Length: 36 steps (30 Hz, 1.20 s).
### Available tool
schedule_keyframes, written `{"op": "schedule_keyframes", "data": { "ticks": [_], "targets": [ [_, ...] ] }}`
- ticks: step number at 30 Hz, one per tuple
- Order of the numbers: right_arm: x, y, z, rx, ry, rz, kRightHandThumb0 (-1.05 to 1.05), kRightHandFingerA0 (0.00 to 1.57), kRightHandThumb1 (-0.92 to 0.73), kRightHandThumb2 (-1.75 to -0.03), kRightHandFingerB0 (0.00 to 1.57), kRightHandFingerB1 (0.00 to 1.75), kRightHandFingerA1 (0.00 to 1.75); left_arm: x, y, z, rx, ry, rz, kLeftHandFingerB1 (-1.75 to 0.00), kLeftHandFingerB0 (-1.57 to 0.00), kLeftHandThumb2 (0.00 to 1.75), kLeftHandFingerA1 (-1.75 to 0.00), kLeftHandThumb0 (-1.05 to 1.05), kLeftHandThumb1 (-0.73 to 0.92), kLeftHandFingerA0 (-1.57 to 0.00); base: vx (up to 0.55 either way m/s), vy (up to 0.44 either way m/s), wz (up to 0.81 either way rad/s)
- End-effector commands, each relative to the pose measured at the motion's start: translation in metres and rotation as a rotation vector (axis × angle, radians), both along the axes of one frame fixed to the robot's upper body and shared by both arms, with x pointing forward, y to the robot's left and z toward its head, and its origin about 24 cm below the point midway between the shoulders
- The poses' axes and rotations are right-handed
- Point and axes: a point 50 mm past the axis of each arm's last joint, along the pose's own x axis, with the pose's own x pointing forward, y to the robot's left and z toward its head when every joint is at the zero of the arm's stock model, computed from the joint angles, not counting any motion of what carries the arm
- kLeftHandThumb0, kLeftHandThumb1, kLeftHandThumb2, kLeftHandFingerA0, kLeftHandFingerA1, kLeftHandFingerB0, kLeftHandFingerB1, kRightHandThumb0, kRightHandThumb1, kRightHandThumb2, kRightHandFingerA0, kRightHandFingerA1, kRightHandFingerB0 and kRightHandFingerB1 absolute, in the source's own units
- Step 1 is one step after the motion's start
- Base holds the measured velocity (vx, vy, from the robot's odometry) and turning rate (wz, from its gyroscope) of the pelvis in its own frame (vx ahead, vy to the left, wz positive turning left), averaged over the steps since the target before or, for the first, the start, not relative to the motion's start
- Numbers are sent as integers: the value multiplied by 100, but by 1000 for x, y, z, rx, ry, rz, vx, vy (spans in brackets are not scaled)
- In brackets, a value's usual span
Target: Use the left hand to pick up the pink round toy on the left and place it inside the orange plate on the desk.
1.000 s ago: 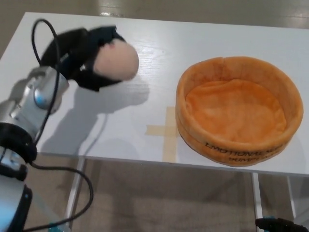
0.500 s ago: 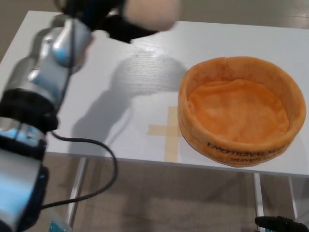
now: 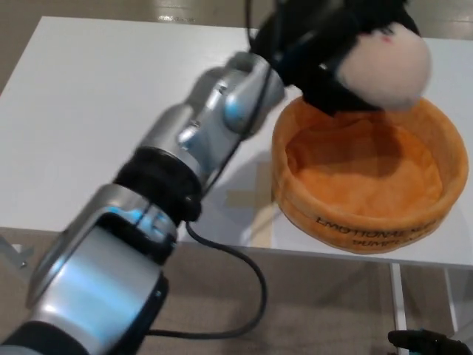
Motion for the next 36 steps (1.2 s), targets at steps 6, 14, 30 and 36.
{"op": "schedule_keyframes", "data": {
  "ticks": [6, 14, 30, 36],
  "targets": [
    [-4, 1, -3, 5, 12, -4, -32, 80, -56, -56, 73, 51, 66, 10, -4, -31, 309, 105, 110, -6, 0, 86, 0, -80, 44, 0, 0, 0, 0],
    [-4, 3, -3, 7, 14, 2, -32, 79, -56, -56, 73, 51, 65, 14, -1, -30, 347, 145, 151, 0, 0, 95, 0, -92, 50, 0, 0, 0, 0],
    [-5, 4, -4, 21, 9, 0, -28, 77, -54, -56, 76, 53, 64, 8, -2, -1, 289, 93, 110, -2, 0, 67, 0, -103, 58, 0, 0, 0, 0],
    [-7, 2, -5, 11, 19, -1, -29, 79, -54, -56, 76, 52, 67, -2, 13, 14, 196, 63, 39, -13, 0, 65, 0, -94, 50, 0, 0, 0, 0]
  ]
}}
